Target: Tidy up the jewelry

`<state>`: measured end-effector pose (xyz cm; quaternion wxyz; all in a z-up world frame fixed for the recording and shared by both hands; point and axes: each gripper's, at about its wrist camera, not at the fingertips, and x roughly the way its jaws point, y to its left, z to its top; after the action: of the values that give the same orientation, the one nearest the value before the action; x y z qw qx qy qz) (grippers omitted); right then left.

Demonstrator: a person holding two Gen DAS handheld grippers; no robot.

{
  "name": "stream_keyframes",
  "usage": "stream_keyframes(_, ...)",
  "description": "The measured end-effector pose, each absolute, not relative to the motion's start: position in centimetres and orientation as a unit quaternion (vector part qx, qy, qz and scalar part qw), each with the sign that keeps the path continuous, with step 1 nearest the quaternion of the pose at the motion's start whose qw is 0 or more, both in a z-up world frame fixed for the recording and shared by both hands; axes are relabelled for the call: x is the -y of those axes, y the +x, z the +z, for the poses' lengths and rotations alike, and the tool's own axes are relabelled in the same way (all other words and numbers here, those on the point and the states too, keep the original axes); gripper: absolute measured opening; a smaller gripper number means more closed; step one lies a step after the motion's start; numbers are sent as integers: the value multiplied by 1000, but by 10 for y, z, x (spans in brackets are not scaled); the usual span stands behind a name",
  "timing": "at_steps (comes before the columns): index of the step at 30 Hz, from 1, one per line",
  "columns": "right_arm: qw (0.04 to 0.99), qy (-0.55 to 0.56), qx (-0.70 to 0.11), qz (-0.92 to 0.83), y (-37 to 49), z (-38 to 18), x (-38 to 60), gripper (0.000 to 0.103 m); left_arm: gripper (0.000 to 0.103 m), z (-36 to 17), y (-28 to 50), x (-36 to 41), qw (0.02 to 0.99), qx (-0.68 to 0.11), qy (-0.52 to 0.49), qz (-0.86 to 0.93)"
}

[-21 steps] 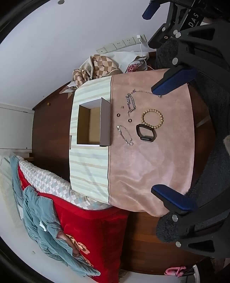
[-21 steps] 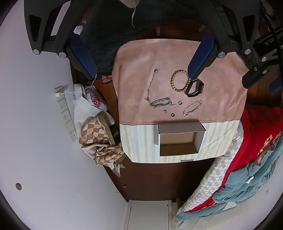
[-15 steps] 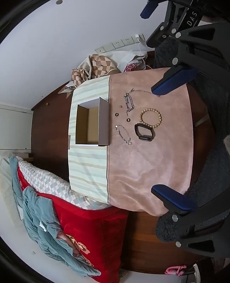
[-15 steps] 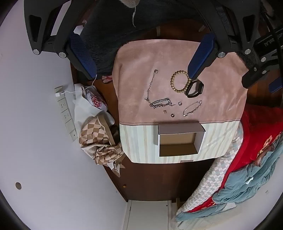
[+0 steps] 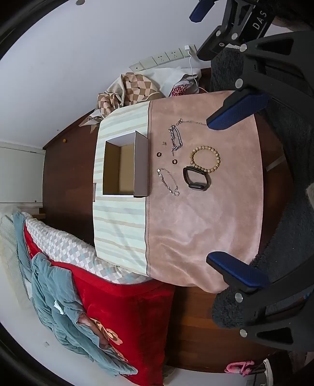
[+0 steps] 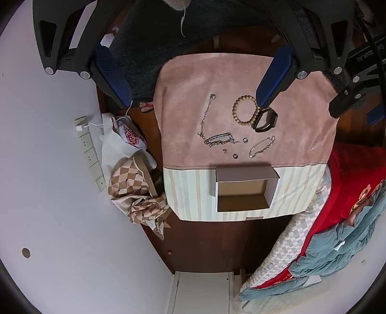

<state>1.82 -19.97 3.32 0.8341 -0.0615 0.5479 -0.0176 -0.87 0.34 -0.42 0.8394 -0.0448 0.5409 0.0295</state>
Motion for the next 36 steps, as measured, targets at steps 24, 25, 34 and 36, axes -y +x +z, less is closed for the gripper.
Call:
stream_keyframes(24, 838, -61, -542, -19, 17, 37, 204, 103, 103, 5, -6, 3, 843, -535, -39, 30)
stream_keyframes(25, 838, -61, -542, -19, 17, 37, 204, 103, 103, 5, -6, 3, 843, -536, -40, 30)
stream_keyframes(34, 839, -61, -541, -20, 17, 38, 205, 103, 103, 6, -7, 4, 844, -535, -39, 29)
stream_keyframes(36, 839, -62, -540, -21, 16, 37, 206, 103, 103, 7, -7, 4, 843, -535, -40, 29)
